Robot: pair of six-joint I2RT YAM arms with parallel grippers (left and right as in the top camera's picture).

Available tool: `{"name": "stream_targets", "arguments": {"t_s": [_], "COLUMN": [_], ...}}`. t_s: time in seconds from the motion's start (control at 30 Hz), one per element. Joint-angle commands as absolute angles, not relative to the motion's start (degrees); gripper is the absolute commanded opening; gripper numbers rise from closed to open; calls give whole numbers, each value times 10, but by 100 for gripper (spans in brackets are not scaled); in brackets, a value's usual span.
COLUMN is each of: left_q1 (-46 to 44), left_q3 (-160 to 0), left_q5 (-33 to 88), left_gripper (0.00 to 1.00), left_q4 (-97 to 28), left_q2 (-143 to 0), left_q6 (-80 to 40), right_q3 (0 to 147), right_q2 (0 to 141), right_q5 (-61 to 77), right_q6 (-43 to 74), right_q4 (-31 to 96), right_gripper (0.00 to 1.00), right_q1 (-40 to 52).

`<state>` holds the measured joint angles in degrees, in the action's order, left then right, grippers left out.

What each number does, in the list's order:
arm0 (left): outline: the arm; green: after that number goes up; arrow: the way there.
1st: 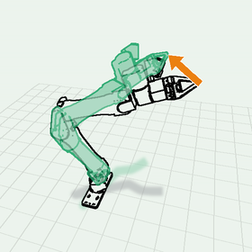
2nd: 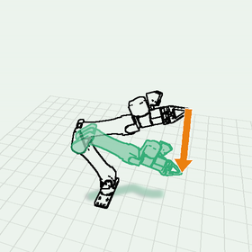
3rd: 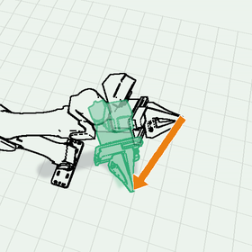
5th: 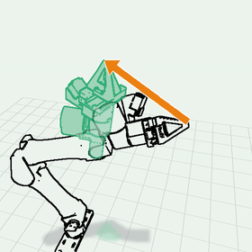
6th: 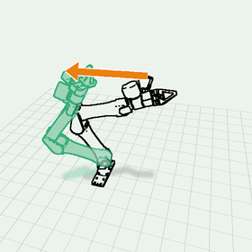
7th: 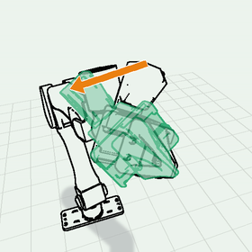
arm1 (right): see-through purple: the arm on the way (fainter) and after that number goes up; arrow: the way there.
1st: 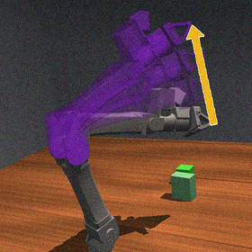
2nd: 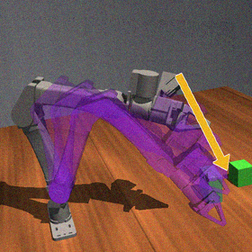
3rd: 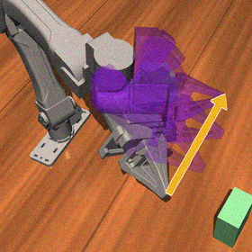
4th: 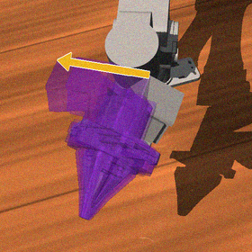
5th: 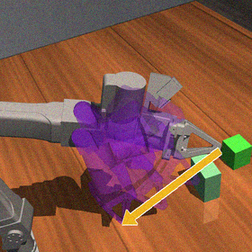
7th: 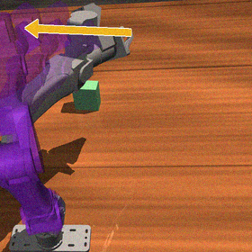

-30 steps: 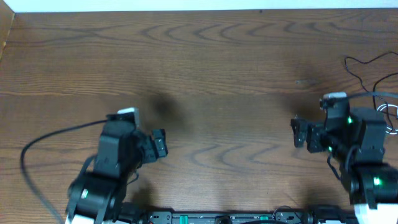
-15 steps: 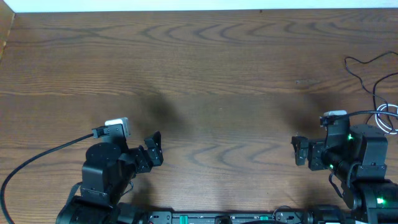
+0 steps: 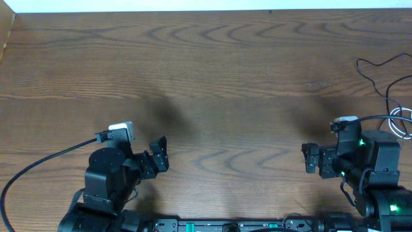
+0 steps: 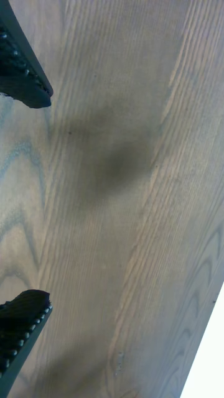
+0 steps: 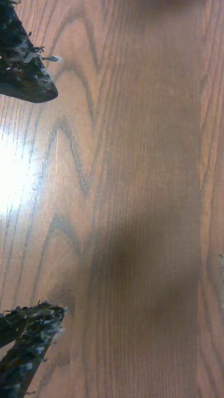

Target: Untangle cables

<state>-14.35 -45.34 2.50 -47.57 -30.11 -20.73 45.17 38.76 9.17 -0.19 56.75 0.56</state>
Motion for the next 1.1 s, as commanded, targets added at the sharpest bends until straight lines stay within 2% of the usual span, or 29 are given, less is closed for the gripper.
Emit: {"name": "stream_targets", "arguments": {"t_s": [0.0,0.13,0.23,0.4,0.8,1.07], "left_q1": [-142,-142,-142,-142,-142,-142], "left_q3": [-451,-451,-451,-451,-451,-451], "left_q5": [21,21,21,21,21,21], "left_gripper": [98,98,98,98,98,98], "left_q4": [-475,-475,-475,-475,-475,-475], "left_q2": [-299,-299,-299,-299,-299,-299], "left_q6": [-200,-200,-200,-200,-200,-200], "right_q3": [447,444,435,382,153,27], "right_q2": [386,377,360,306,111,39], "right_q5": [89,89,89,90,89,89], "right_q6": [3,-13,-23,-38,-37,-37], "right_q4": [568,565,515,378,70,-120], "right_gripper": [99,99,99,99,99,99], "right_q1": [4,5,7,9,39,38]}}
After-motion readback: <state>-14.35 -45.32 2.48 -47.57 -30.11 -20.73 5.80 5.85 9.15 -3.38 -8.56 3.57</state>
